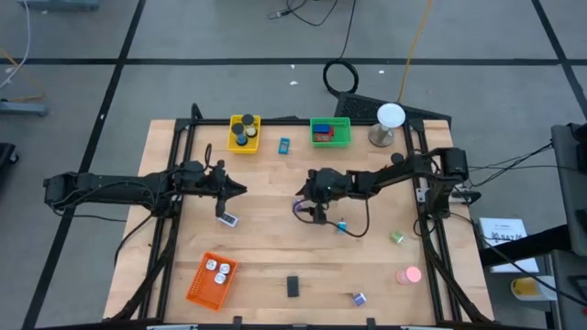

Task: Pick & Place Office items
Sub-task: Put the top purple charger adapter into the orange bin

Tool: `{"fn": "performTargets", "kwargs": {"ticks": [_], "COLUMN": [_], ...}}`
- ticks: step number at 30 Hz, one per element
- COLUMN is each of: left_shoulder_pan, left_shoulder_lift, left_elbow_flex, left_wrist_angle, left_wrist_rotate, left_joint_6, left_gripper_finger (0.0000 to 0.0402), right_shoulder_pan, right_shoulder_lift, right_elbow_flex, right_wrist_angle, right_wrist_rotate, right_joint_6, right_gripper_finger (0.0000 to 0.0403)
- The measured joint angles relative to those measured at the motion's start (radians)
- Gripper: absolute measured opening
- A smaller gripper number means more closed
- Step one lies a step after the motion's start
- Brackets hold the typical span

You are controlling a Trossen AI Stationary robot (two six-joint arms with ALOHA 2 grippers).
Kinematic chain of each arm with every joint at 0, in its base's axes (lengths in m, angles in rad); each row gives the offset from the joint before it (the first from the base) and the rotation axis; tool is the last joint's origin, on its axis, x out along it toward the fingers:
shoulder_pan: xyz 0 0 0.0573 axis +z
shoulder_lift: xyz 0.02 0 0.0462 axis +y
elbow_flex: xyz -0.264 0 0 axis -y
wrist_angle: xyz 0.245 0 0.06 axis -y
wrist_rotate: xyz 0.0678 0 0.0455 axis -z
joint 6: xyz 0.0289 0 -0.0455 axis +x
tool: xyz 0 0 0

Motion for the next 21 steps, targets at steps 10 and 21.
{"fn": "performTargets", "kwargs": {"ticks": [10, 21], "left_shoulder_pan": [-0.005, -0.005], "left_shoulder_lift": [0.0, 0.0], "left_elbow_flex": [0.0, 0.0], "left_wrist_angle": [0.004, 0.004], "left_wrist_rotate": [0.001, 0.001], "left_joint_6": [0.038, 0.038], "left_gripper_finger": [0.0042, 0.0042], "right_shoulder_pan": [-0.017, -0.017], "right_shoulder_lift": [0.117, 0.169], "right_elbow_flex": [0.0, 0.0], "right_wrist_angle": [0.102, 0.145], "right_wrist_rotate": [-0.072, -0.088], "right_joint_6": [-0.044, -0.043], "right_gripper_finger": [0.0243, 0.0173]}}
